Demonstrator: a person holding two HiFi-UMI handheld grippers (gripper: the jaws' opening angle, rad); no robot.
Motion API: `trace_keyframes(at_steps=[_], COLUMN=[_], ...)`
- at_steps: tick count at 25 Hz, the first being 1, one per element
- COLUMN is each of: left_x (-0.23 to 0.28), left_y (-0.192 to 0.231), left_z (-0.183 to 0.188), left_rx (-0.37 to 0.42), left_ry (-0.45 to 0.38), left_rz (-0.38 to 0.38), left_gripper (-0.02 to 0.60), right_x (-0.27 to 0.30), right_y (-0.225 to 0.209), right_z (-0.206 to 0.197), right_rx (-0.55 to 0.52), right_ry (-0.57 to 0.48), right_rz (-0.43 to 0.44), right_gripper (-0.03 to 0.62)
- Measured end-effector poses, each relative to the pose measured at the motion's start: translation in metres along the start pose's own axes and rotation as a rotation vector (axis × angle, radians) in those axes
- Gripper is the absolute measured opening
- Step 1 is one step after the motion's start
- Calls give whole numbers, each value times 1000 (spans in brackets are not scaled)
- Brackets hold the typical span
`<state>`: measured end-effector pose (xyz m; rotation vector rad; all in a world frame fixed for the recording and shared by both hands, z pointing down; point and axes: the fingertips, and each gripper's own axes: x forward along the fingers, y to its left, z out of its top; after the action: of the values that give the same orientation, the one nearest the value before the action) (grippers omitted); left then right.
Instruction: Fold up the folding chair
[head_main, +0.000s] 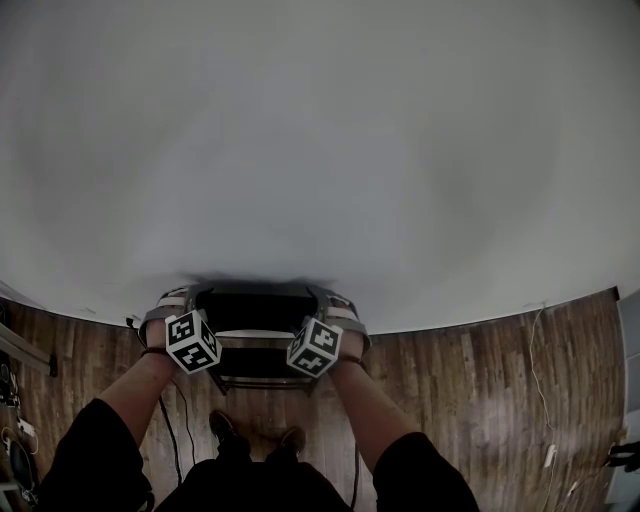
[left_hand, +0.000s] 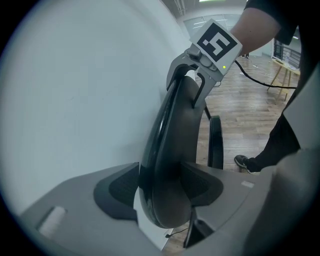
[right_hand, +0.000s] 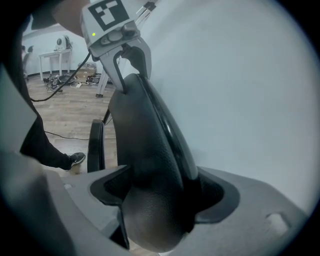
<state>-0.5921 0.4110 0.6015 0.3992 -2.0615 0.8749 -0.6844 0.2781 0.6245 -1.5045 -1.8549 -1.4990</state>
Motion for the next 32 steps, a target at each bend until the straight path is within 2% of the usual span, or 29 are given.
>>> trace_keyframes(at_steps=[13,19,32], left_x=[8,9,5], left_y=[18,17,17], left_z=[3,2,5], left_rx=[-44,-44,-72], left_ry=[27,23,24], left_rz=[83,81,132], left_gripper=[272,272,273], right_x=[8,7,1], right_y=[-16,-16,-21], right_z=[1,0,-5], right_rx=[16,12,63], right_ry=[19,16,89], right_rz=[-73,-71,-223], right_gripper=[390,390,414])
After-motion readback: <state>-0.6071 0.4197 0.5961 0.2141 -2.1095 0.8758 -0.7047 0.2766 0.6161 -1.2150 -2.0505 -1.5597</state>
